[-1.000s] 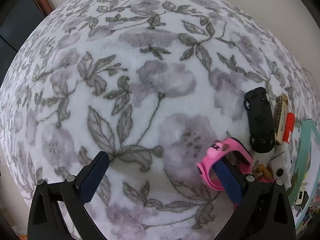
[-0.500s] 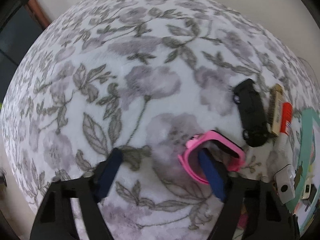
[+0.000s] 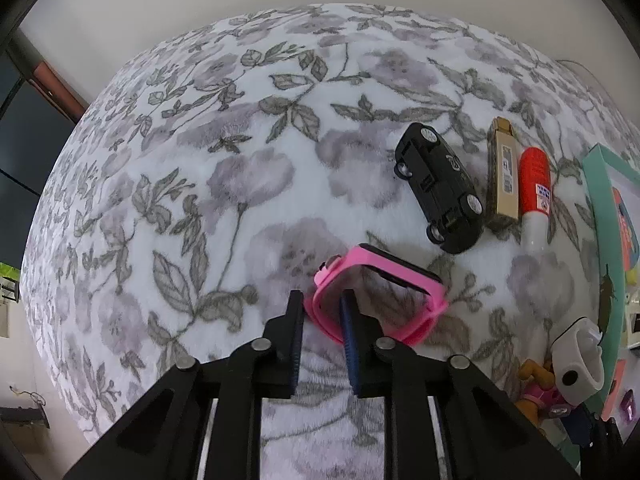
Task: Organize rigid objects
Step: 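Move both tools back toward the white watch in the pile, then close the right tool on the pink toy figure while the left tool closes on the pink watch, then carry the pink watch and pink figure over the tray with both tools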
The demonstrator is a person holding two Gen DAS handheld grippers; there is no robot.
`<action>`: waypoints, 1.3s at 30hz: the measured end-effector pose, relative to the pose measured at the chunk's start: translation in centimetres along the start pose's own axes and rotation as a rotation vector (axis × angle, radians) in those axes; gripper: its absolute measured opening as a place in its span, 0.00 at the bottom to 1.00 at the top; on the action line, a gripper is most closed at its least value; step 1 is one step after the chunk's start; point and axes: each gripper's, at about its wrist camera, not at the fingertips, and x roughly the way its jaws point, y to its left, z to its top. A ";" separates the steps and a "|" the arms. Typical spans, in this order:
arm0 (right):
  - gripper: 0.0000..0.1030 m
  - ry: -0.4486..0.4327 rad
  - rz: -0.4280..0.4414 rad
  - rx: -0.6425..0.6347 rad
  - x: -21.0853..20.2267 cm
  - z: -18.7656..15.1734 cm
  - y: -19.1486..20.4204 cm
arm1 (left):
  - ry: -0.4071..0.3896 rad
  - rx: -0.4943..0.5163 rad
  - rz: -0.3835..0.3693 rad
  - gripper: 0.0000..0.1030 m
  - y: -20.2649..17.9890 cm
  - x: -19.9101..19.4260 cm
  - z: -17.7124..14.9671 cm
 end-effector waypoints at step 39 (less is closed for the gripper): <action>0.30 -0.336 -0.014 0.208 -14.3 0.7 -7.5 | -0.227 -0.142 -0.313 0.11 3.5 -14.2 -4.5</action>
